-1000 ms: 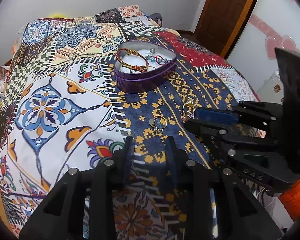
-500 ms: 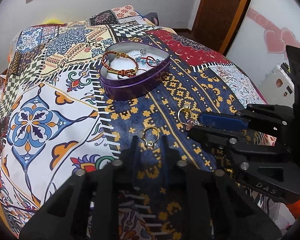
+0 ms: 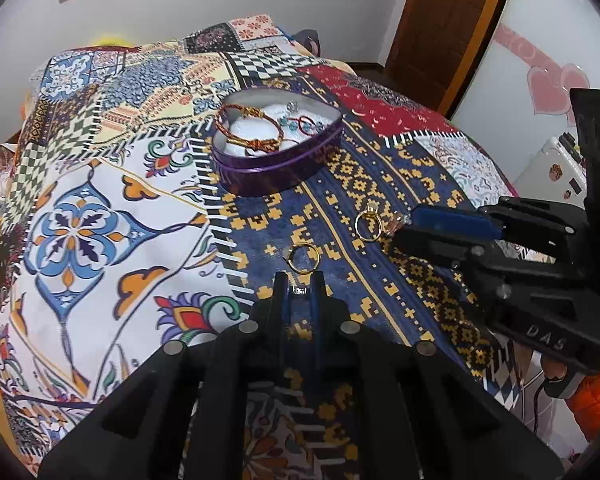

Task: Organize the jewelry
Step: 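Grasp a gold ring with the right gripper and lift it toward the tin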

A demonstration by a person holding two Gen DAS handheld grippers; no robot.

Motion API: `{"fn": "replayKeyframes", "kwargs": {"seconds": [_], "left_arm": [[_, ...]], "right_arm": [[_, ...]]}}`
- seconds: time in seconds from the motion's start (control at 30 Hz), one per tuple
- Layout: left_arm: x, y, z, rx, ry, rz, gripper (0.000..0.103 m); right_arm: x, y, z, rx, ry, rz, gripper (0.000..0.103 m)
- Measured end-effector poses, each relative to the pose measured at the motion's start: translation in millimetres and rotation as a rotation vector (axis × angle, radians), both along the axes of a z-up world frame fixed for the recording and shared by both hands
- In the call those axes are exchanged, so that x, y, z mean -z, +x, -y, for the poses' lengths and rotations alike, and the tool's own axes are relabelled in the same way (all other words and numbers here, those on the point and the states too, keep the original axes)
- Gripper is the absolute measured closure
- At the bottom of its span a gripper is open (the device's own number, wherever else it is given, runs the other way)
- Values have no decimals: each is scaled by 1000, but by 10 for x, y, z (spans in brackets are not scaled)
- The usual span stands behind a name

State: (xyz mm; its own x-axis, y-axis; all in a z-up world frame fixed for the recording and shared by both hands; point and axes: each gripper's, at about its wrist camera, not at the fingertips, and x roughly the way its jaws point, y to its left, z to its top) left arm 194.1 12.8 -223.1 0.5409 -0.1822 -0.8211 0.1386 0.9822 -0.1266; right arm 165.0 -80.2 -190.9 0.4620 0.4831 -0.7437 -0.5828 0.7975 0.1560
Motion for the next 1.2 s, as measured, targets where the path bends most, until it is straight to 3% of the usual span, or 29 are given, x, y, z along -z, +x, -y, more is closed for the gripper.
{"fn": "replayKeyframes", "kwargs": {"seconds": [0.73,1.2], "left_arm": [[-696,131,-99,-29,-7,192,94],[-708,486,-263,-70,-21,212,94]], "right_arm": [[-615,156,-22,38,73,157,85],[-620,517,-198,40,78,162,85]]}}
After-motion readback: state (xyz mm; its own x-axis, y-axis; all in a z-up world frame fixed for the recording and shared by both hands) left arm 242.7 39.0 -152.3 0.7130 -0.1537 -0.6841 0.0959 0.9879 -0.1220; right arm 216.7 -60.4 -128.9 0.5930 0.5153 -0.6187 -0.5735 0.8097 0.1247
